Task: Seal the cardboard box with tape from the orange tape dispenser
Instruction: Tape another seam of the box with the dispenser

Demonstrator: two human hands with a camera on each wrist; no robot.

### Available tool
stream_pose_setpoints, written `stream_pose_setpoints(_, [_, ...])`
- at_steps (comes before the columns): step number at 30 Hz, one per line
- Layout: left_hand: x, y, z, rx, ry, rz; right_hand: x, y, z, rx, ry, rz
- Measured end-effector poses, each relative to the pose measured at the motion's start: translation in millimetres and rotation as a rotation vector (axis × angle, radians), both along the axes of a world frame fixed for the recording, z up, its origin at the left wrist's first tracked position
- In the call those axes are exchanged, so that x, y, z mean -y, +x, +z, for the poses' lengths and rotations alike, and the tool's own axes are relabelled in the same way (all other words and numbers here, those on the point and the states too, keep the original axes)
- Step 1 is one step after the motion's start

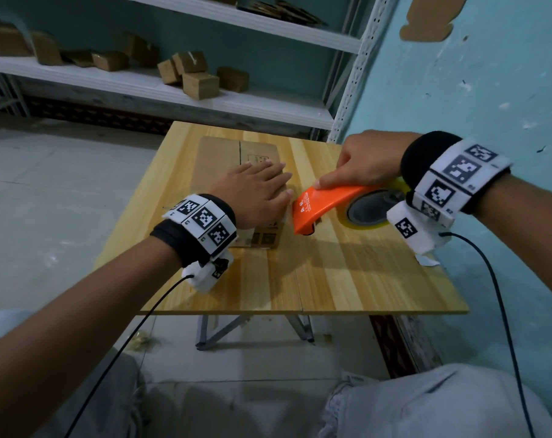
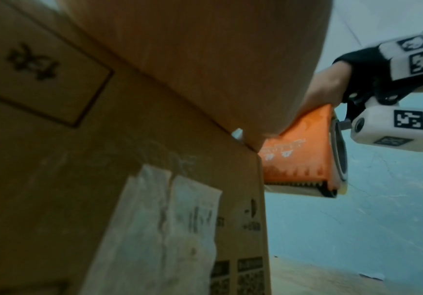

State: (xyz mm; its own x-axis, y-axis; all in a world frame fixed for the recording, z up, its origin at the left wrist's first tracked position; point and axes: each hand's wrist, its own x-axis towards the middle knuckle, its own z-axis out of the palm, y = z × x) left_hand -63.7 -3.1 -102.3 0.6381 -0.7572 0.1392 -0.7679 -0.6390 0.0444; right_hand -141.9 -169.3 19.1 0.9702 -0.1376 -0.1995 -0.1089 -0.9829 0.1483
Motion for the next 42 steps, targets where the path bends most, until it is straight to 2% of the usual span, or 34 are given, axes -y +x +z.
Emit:
stream_pose_setpoints(5, [-2.8, 2.0, 0.1, 0.039, 0.049, -0.036, -31.2, -9.4, 0.8, 0.184, -0.286, 0.133])
stream_pose_setpoints(15, [-4.9, -0.3, 2.7, 0.108, 0.121, -0.077, -44.5, -24.4, -5.1, 0.243, -0.404, 0.139])
stream_pose_setpoints(19, [-4.1, -2.6, 3.4, 0.058, 0.055, -0.04, -36.4, -22.9, -4.1, 0.208, -0.35, 0.097])
stream_pose_setpoints(23, [-2.1, -4.5, 4.4, 0.016, 0.005, -0.013, -24.3, -14.2, 2.4, 0.104, -0.201, 0.05])
stream_pose_setpoints(27, [-6.8, -5.0, 4.8, -0.029, -0.034, -0.025, -5.6, -8.4, -28.3, -0.081, -0.356, 0.04])
stream_pose_setpoints(29, [-6.6, -3.6, 4.3, -0.047, -0.043, -0.028, 14.3, -9.8, -44.3, -0.114, -0.254, -0.031])
stream_pose_setpoints(31, [-7.0, -1.8, 2.1, -0.053, -0.054, -0.019, 29.4, -9.6, -41.4, -0.084, -0.191, -0.066])
stream_pose_setpoints(36, [-5.8, 0.1, 0.4, -0.023, -0.034, -0.034, 54.4, -6.4, -24.1, 0.089, 0.066, -0.146])
stream_pose_setpoints(39, [-5.4, -0.9, 2.1, -0.048, -0.029, -0.017, 59.2, -2.0, -30.6, 0.189, 0.194, -0.21])
stream_pose_setpoints(42, [-5.2, -5.9, 9.1, -0.133, -0.092, -0.004, 60.0, 0.7, -45.8, 0.215, 0.309, -0.267])
